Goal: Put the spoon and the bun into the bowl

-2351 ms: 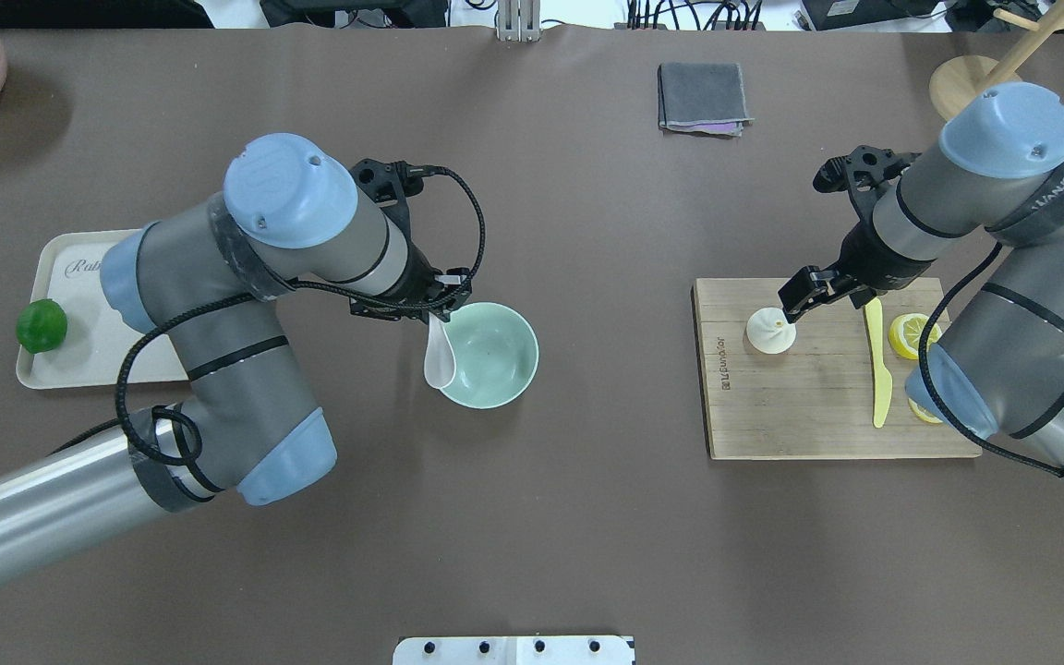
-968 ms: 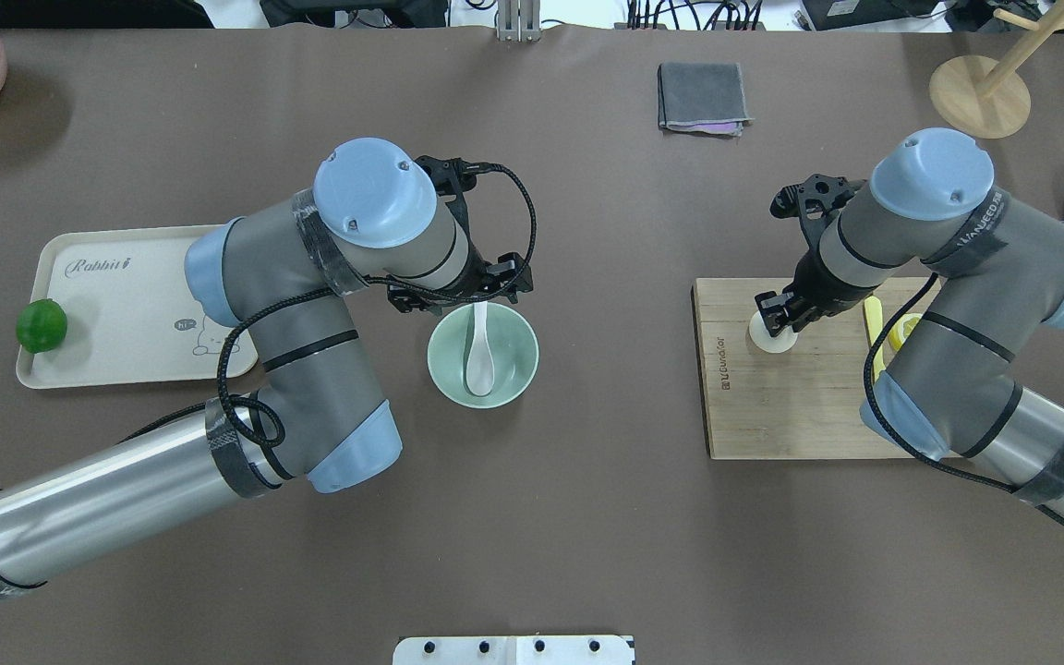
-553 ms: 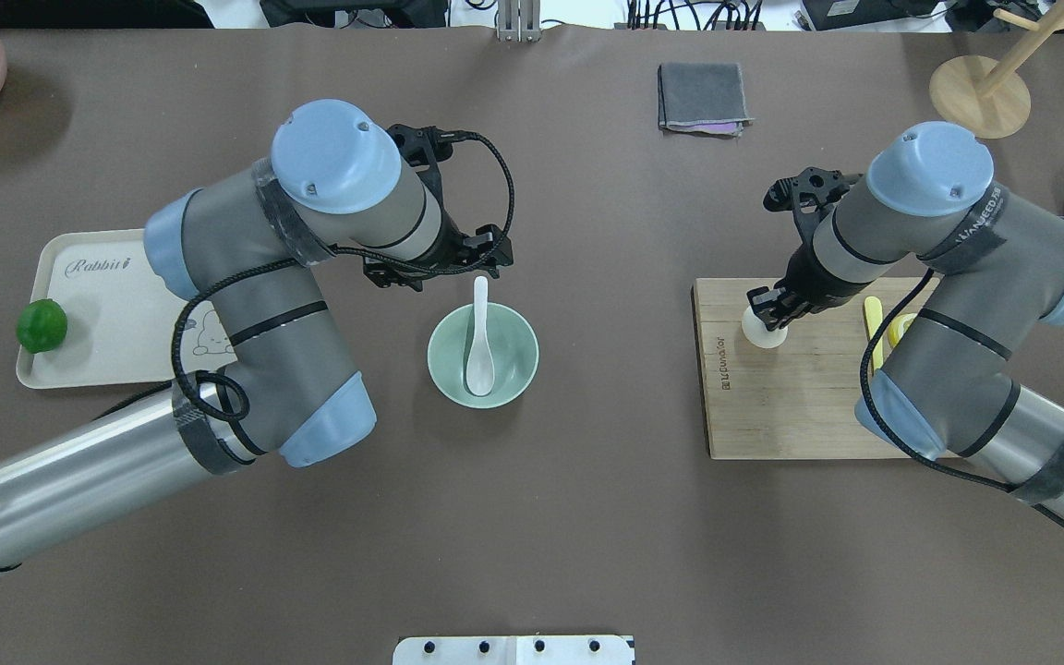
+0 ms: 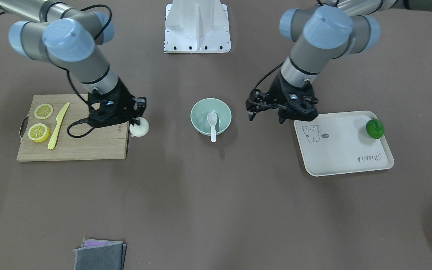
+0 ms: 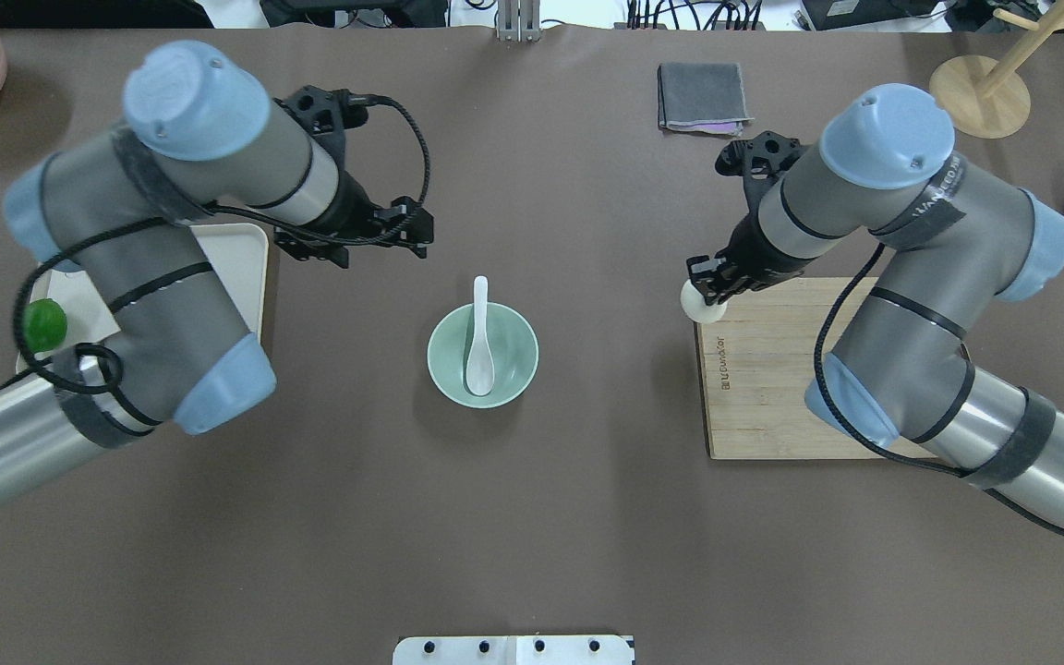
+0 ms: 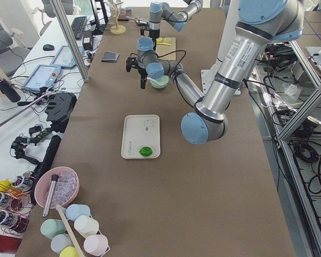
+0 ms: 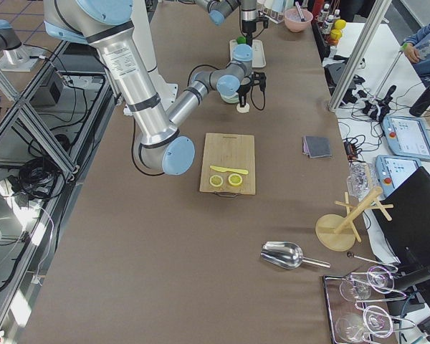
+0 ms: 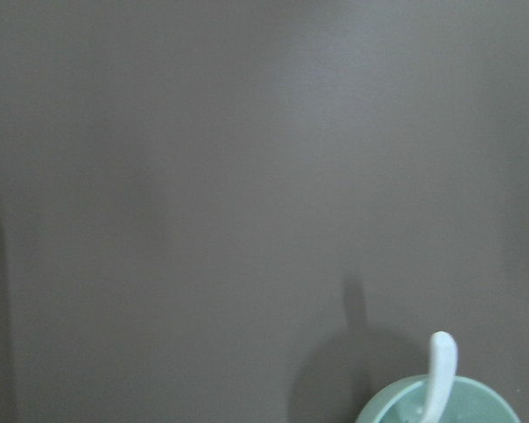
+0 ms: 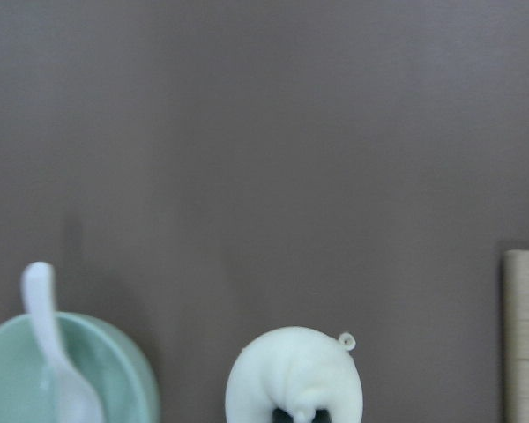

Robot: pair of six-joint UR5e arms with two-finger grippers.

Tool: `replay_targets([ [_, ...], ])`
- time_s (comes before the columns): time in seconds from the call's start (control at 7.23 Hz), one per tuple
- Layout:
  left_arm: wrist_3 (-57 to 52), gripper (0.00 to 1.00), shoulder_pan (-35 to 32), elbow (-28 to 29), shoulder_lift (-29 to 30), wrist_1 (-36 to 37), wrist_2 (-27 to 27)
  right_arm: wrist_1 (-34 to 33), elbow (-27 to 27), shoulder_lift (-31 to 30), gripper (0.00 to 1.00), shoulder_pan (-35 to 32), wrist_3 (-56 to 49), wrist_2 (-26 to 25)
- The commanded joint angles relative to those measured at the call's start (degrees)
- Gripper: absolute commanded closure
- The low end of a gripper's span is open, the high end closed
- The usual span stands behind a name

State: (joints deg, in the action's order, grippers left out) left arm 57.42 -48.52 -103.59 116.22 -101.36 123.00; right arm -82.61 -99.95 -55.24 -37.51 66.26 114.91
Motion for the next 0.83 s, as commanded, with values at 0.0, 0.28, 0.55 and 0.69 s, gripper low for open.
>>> replay_targets([
  [0.0,-7.7,0.03,-4.5,-1.4,-5.3,-0.1,3.0,-4.6,5.1,11.8,1.00,6.8,10.2,-6.4],
  [0.28,-8.1,0.03,-5.1,-1.3,-5.6,-0.1,3.0,-4.1,10.0,14.2,0.74,9.8,10.9,-9.0],
  [0.55,-8.1,0.03,-5.1,-1.3,-5.7,-0.1,2.9,-4.1,9.5,13.8,0.00,9.7,10.2,-8.6],
  [0.69,-8.1,0.03,-5.1,-1.2,-5.7,-0.1,2.9,-4.2,8.6,12.7,0.00,9.0,9.9,-7.7],
])
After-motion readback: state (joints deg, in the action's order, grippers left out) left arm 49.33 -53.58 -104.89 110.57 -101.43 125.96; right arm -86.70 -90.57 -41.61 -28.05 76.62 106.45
